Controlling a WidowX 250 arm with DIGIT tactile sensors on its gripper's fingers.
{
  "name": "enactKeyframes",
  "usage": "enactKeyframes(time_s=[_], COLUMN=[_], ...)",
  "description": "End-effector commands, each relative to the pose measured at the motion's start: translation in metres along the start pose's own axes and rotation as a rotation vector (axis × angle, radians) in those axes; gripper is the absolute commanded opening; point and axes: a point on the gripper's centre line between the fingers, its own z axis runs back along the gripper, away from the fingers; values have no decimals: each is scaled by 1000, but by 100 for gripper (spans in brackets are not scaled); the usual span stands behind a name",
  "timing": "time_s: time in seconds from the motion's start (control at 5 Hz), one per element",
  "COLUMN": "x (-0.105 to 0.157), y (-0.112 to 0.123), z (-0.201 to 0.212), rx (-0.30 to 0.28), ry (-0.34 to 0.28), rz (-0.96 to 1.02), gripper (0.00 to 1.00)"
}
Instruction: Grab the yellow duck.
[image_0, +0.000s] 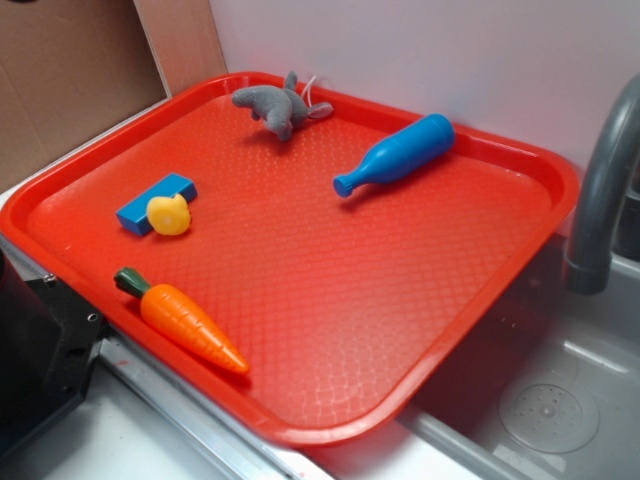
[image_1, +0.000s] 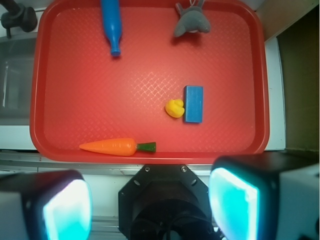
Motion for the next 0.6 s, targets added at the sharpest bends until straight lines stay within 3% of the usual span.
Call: enactKeyframes(time_s=[0.0, 0.2, 0.4], x=[0, 6, 10], y=[0, 10, 17], z=[0, -12, -26], rx=[0, -34, -36], ry=[0, 15, -13], rz=[0, 255, 505], gripper=[100, 100, 100])
